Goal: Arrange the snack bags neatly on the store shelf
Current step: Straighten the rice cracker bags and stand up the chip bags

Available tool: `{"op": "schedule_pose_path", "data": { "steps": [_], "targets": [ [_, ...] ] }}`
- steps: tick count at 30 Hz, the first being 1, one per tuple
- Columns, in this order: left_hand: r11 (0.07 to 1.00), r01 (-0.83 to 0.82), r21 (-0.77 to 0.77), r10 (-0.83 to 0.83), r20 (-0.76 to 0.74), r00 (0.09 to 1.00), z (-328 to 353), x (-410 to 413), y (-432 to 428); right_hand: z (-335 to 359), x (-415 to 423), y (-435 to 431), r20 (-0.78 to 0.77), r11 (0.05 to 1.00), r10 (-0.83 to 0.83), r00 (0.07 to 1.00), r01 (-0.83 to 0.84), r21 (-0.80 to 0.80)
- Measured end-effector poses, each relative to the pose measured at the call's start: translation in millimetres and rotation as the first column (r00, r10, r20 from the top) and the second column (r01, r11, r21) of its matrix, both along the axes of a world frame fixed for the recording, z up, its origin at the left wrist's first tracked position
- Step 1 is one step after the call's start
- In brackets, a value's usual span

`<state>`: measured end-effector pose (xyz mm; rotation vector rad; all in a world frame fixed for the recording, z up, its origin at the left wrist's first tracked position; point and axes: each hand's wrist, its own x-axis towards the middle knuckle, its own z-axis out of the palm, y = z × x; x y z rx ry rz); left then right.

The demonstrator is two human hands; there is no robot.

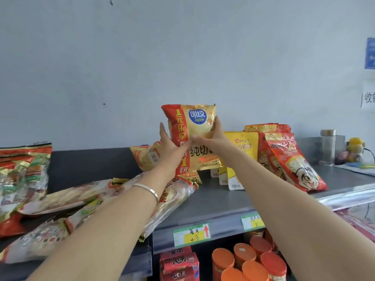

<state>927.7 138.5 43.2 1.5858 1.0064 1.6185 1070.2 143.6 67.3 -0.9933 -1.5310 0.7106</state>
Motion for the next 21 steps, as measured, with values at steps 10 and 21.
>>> {"op": "schedule_pose_path", "data": {
  "steps": [10,21],
  "targets": [
    [0.937,0.298,-0.181,-0.315,-0.071,0.946,-7,0,46,-19,16,39,-0.142,0.995,-0.088,0.986,0.081,-0.054],
    [0.988,-0.157,0.0,0.1,-0.771,0.629,-10,15,45,-43,8,44,0.27,0.757,-0.645,0.714,0.645,0.102]
  ]
}}
